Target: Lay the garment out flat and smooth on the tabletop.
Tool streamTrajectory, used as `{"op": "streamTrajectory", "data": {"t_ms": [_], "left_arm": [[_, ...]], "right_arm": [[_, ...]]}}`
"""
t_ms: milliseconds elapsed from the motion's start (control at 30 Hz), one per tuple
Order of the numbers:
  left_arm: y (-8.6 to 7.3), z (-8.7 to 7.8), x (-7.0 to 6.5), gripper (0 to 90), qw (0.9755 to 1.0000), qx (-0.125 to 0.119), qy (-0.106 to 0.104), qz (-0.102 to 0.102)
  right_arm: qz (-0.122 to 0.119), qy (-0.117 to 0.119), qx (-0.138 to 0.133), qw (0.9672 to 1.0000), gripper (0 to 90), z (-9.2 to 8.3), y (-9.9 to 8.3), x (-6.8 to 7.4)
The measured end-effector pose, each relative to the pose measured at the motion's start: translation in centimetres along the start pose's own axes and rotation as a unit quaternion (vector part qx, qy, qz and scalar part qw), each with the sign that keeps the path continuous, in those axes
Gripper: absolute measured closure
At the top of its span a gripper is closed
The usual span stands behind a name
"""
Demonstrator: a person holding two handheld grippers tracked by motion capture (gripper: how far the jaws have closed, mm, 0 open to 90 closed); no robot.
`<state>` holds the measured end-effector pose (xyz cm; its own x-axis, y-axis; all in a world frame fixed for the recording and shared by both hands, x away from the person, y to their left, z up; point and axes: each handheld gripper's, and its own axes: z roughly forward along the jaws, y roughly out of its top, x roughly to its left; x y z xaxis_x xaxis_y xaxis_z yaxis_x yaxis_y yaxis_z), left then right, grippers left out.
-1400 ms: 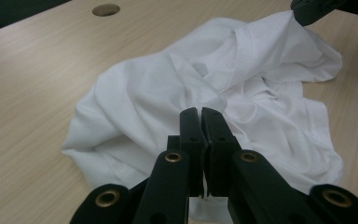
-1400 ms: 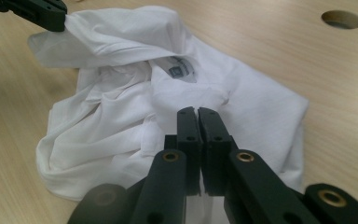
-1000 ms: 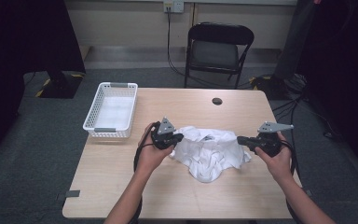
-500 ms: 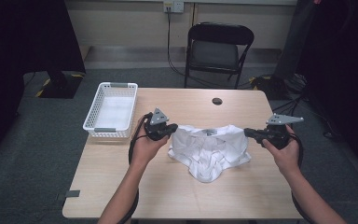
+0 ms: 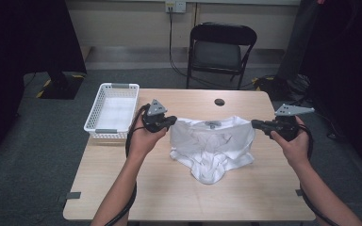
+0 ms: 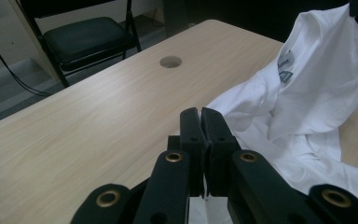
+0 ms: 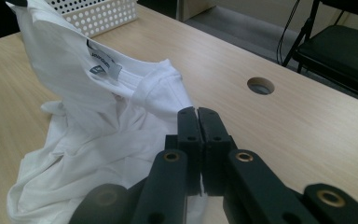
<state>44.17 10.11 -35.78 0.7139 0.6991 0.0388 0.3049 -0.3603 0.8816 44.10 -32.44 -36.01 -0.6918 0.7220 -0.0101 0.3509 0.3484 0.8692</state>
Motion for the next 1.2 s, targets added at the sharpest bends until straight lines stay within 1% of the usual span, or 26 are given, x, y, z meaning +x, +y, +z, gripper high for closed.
{"op": "streamTrajectory", "data": {"t_ms": [100, 167, 200, 300, 333, 367, 433, 500, 567, 700, 833, 867, 1000, 1167, 1200], "left_arm": [[0.8, -0.6, -0.1, 88.4, 1.0, -0.004, 0.005, 0.003], [1.3, -0.9, -0.1, 88.4, 1.0, -0.004, 0.006, 0.006], [1.6, -1.0, -0.1, 88.4, 0.9999, -0.004, 0.006, 0.008], [2.4, -1.4, 0.1, 88.5, 0.9999, -0.003, 0.007, 0.013], [2.7, -1.5, 0.2, 88.5, 0.9999, -0.004, 0.007, 0.014], [3.3, -1.6, 0.4, 88.5, 0.9998, -0.004, 0.006, 0.016], [3.8, -1.5, 0.6, 88.5, 0.9998, -0.002, 0.006, 0.017], [4.1, -1.1, 0.8, 88.5, 0.9997, 0.004, 0.008, 0.021], [4.1, -0.6, 1.0, 88.5, 0.9998, 0.007, 0.004, 0.016], [3.8, 0.5, 1.5, 88.5, 0.9998, 0.016, -0.001, 0.011], [3.4, 1.6, 2.0, 88.5, 0.9997, 0.025, -0.005, 0.008], [3.4, 1.9, 2.1, 88.5, 0.9997, 0.025, -0.006, 0.004], [3.4, 2.7, 2.7, 88.5, 0.9995, 0.031, -0.004, 0.004], [3.5, 3.9, 3.4, 88.5, 0.9992, 0.039, -0.002, 0.0], [3.5, 3.9, 3.4, 88.4, 0.9992, 0.039, -0.002, 0.0]], "right_arm": [[-0.006, -0.003, -0.003, 1.0, 88.7, -0.6, 0.8, 0.0], [-0.006, 0.003, -0.005, 1.0, 88.7, -0.8, 1.2, 0.0], [-0.01, 0.001, -0.006, 0.9999, 88.7, -1.0, 1.4, 0.0], [-0.011, 0.005, -0.01, 0.9999, 88.7, -1.4, 2.0, -0.2], [-0.011, 0.007, -0.012, 0.9998, 88.8, -1.5, 2.2, -0.4], [-0.006, 0.016, -0.02, 0.9997, 88.8, -1.8, 2.6, -0.8], [-0.001, 0.024, -0.025, 0.9994, 88.8, -2.0, 3.0, -1.3], [0.008, 0.034, -0.029, 0.999, 88.8, -2.1, 3.2, -1.9], [0.005, 0.029, -0.025, 0.9993, 88.8, -1.9, 3.3, -2.2], [0.001, 0.037, -0.015, 0.9992, 88.8, -1.1, 2.9, -2.6], [0.004, 0.031, -0.008, 0.9995, 88.8, -0.3, 2.5, -3.1], [0.004, 0.03, -0.006, 0.9995, 88.8, -0.2, 2.5, -3.3], [0.005, 0.026, -0.004, 0.9996, 88.7, 0.3, 2.4, -3.9], [0.003, 0.016, 0.006, 0.9998, 88.7, 1.4, 2.3, -4.7], [0.003, 0.015, 0.009, 0.9998, 88.7, 1.7, 2.3, -4.8]]}}
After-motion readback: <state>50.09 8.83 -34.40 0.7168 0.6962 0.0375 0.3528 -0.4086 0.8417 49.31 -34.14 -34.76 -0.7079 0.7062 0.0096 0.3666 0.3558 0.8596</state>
